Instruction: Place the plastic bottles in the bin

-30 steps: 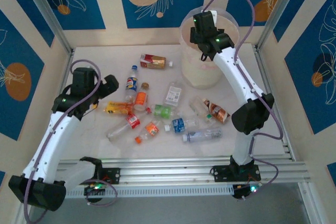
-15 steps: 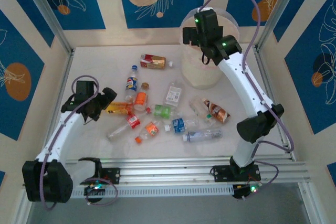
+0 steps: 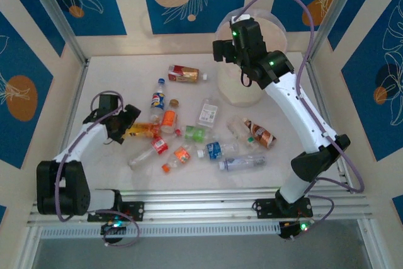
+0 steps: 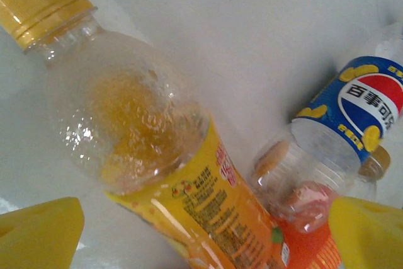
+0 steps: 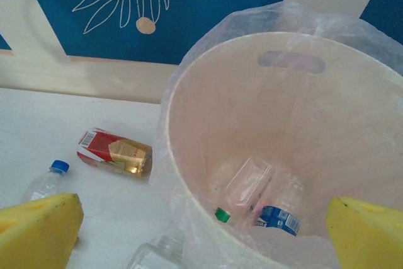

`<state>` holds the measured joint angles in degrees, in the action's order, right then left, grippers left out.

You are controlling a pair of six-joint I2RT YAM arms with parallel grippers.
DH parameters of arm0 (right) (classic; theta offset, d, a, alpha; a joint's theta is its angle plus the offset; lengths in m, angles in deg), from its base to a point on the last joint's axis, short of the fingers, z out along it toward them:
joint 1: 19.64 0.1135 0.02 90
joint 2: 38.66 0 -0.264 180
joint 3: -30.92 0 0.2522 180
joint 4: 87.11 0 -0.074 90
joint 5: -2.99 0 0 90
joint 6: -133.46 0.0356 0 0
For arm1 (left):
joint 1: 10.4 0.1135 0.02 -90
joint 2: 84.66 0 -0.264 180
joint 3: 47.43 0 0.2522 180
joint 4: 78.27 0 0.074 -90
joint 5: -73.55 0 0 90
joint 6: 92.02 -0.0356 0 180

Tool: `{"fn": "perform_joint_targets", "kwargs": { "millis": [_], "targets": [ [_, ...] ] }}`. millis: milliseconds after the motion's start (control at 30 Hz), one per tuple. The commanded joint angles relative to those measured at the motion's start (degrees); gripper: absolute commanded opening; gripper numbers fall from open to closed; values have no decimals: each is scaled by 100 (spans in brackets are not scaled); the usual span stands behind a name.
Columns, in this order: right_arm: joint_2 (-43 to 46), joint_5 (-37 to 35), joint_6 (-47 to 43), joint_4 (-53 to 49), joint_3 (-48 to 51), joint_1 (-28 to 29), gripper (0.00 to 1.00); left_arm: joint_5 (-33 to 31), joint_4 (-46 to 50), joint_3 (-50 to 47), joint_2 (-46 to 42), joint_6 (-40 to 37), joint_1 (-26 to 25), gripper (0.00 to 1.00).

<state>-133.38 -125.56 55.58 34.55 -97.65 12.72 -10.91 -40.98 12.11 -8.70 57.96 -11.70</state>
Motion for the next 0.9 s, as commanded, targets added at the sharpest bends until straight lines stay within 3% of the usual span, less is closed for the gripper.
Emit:
{"fn": "perform_joint_targets", "kwargs": {
  "millis": [0,233,667,867],
  "targets": [
    [235,-4,-45,88,63,60,99,-53,-195,-51,217,235,75,99],
    [240,-52,-24,84,94,112,99,-105,-355,-94,637,412,81,98],
    [299,-141,-22,277,295,147,99,-114,-621,-9,1281,558,86,85],
    [359,-180,-39,305,362,148,99,-159,-587,264,1639,562,86,73]
  ]
}}
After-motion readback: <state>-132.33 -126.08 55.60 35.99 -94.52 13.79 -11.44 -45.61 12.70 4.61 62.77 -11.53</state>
